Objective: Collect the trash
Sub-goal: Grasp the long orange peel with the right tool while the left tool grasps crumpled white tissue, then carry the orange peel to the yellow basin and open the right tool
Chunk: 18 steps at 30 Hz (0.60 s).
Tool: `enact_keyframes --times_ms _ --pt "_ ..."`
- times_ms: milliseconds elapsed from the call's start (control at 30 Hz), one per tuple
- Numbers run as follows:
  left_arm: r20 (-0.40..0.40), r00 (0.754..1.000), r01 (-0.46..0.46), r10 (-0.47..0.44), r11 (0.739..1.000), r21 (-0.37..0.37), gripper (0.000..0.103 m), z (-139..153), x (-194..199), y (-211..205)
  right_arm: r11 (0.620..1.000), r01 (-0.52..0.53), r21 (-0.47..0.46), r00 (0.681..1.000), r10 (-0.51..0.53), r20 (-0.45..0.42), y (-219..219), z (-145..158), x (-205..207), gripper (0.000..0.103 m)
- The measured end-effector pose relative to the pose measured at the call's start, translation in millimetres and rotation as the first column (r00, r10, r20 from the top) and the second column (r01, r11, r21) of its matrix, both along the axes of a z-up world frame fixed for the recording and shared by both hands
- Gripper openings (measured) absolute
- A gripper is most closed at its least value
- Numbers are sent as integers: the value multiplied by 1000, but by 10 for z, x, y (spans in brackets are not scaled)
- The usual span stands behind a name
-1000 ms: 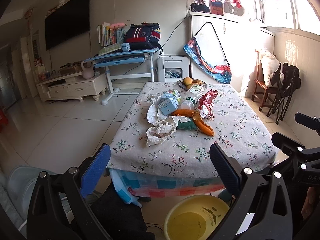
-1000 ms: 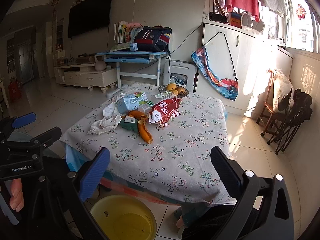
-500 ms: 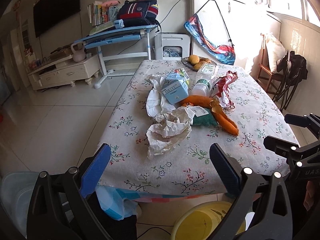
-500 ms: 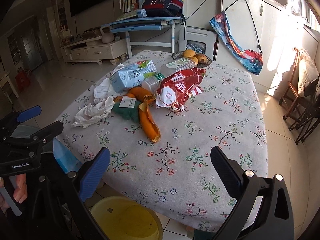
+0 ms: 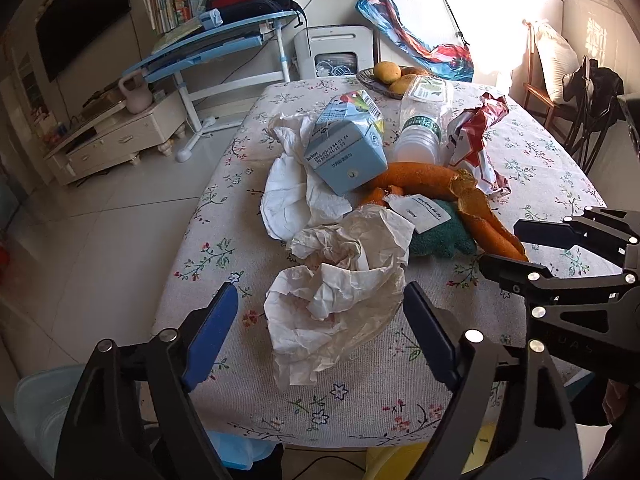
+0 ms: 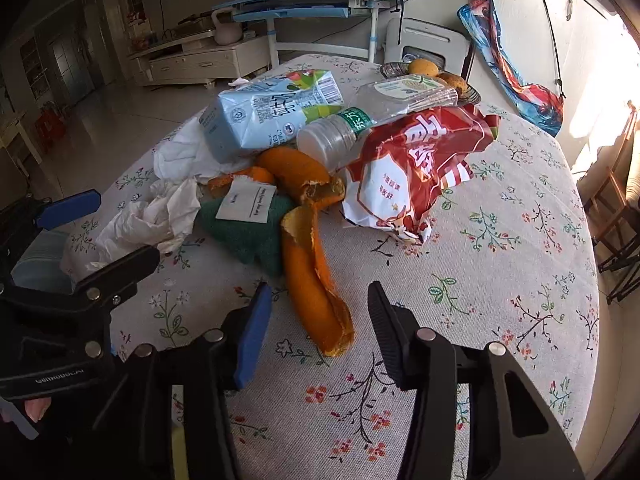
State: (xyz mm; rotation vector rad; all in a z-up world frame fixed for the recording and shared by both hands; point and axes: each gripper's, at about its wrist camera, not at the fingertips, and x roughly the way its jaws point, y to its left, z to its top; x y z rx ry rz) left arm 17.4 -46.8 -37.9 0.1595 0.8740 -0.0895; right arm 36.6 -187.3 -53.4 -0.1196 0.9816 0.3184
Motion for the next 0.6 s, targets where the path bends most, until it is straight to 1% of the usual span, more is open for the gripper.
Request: enact_keyframes --times_ms 33,67,100,133,167,200,267,400,600 --pt "-8 1000 7 -7 1000 -17 66 -20 17 -1 1000 -4 3 1000 4 -8 -1 -20 12 34" --pt "-13 1000 10 -10 1000 -24 56 -36 29 -15 1000 -6 2 1000 6 -10 1 -32 12 31" --pt "-9 1000 19 -19 999 -30 49 -38 22 -30 1000 -8 4 1000 8 -5 -8 -28 2 30" --pt "-9 1000 26 -27 999 -32 35 -37 17 -49 1000 -8 9 1000 8 -5 -17 -26 -8 27" --pt "-15 999 40 -40 998 -45 25 -40 8 -62 1000 -8 22 1000 8 -8 -37 -18 -18 25" --pt "-12 999 46 -47 997 -56 25 -36 -11 -68 999 -7 37 1000 7 -11 -61 -10 -36 25" --pt "-3 999 48 -48 997 -59 19 -26 -61 -72 998 0 67 1000 1 -18 -98 4 -74 21" --pt "29 998 53 -51 997 -63 19 28 -197 -74 991 10 137 1000 -7 -24 -196 44 -169 20" --pt "90 995 53 -50 998 -35 19 133 -374 -60 983 3 182 1000 -3 0 -245 124 -351 20"
